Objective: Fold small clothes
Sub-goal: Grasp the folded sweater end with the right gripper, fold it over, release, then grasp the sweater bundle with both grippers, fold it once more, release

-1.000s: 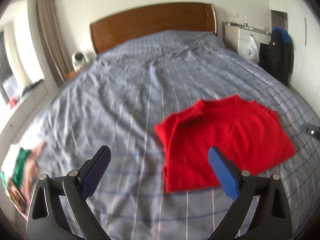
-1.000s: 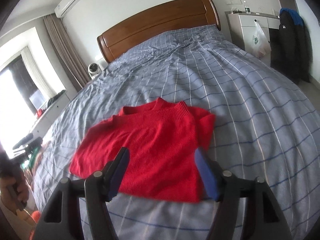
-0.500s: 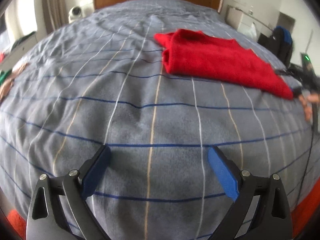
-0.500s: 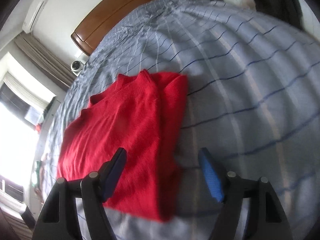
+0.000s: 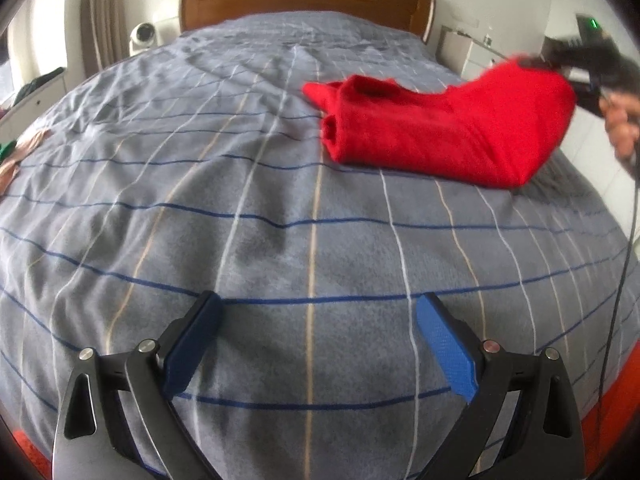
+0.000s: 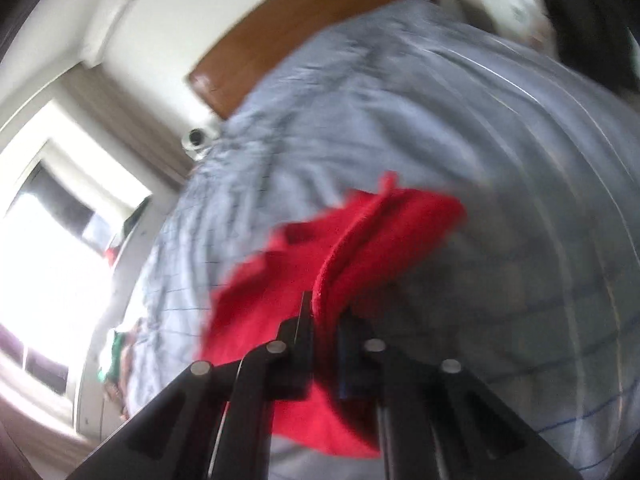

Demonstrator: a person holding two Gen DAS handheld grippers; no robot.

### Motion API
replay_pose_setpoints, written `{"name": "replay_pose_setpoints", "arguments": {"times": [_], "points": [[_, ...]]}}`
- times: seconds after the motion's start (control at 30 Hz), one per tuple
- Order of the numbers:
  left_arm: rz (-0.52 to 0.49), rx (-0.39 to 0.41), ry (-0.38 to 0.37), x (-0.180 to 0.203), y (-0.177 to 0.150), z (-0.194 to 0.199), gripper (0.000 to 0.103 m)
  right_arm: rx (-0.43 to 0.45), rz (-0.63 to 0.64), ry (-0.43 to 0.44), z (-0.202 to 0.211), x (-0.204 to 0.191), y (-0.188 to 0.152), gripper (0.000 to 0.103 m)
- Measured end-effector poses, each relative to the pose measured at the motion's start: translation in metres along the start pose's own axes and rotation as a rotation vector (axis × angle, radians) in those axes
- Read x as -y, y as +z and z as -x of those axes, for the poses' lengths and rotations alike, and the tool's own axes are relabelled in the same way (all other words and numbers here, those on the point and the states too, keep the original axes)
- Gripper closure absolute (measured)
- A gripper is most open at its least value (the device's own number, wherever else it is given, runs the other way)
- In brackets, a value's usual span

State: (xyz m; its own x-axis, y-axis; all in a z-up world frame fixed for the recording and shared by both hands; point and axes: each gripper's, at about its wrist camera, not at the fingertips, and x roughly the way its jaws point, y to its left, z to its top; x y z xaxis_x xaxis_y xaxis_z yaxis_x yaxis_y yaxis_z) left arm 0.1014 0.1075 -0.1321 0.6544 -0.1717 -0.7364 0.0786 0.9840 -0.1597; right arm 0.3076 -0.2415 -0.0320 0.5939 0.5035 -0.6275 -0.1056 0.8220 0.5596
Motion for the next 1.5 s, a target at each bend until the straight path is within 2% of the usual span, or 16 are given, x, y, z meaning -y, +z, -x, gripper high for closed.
{"name": "replay_pose_setpoints", "arguments": {"times": [0.1, 0.23, 0.3, 0.4, 0.47, 0.5, 0.53, 0.57, 0.7, 0.8, 0.93, 1.0, 1.07, 1.23, 1.37, 1.5], "points": [[0.037, 0.019, 0.006, -0.011, 0.002, 0.006, 0.005, -0.039, 0.069, 0.060, -0.024, -0.058, 0.000, 0.094], [0.101, 0.017, 0.018, -0.031, 0.003, 0.008, 0.005, -0.107, 0.145, 0.118, -0.074, -0.121, -0.022, 0.094], [0.126, 0.016, 0.012, -0.036, 0.003, 0.007, 0.005, -0.135, 0.177, 0.107, -0.099, -0.137, -0.034, 0.094], [0.128, 0.021, 0.016, -0.038, 0.005, 0.006, 0.005, -0.165, 0.227, 0.030, -0.140, -0.148, -0.056, 0.092], [0.120, 0.020, 0.023, -0.037, 0.005, 0.005, 0.005, -0.224, 0.214, 0.032, -0.166, -0.146, -0.069, 0.081], [0.118, 0.020, 0.023, -0.036, 0.004, 0.006, 0.005, -0.276, 0.182, 0.054, -0.176, -0.143, -0.075, 0.063], [0.118, 0.021, 0.021, -0.036, 0.004, 0.006, 0.005, -0.315, 0.129, 0.100, -0.182, -0.139, -0.080, 0.055], [0.120, 0.022, 0.019, -0.037, 0.004, 0.006, 0.005, -0.309, 0.107, 0.138, -0.178, -0.135, -0.081, 0.047], [0.138, 0.022, 0.007, -0.040, 0.006, 0.005, 0.005, -0.215, 0.070, 0.249, -0.137, -0.128, -0.066, 0.043], [0.141, 0.021, 0.005, -0.041, 0.007, 0.004, 0.005, -0.152, 0.145, 0.147, -0.105, -0.119, -0.055, 0.043], [0.143, 0.016, 0.004, -0.038, 0.007, 0.002, 0.005, -0.191, 0.325, 0.011, -0.099, -0.115, -0.077, 0.044], [0.137, 0.015, 0.011, -0.037, 0.007, 0.000, 0.005, -0.200, 0.370, -0.008, -0.106, -0.120, -0.094, 0.051], [0.127, 0.015, 0.019, -0.035, 0.005, 0.000, 0.005, -0.194, 0.428, -0.057, -0.120, -0.129, -0.113, 0.052], [0.105, 0.010, 0.034, -0.033, 0.003, -0.001, 0.005, -0.163, 0.597, -0.258, -0.167, -0.157, -0.147, 0.049], [0.105, 0.007, 0.032, -0.033, 0.003, -0.001, 0.005, -0.163, 0.563, -0.251, -0.151, -0.157, -0.137, 0.050], [0.105, 0.003, 0.020, -0.033, 0.004, -0.001, 0.005, -0.104, 0.546, -0.205, -0.102, -0.152, -0.132, 0.048]]}}
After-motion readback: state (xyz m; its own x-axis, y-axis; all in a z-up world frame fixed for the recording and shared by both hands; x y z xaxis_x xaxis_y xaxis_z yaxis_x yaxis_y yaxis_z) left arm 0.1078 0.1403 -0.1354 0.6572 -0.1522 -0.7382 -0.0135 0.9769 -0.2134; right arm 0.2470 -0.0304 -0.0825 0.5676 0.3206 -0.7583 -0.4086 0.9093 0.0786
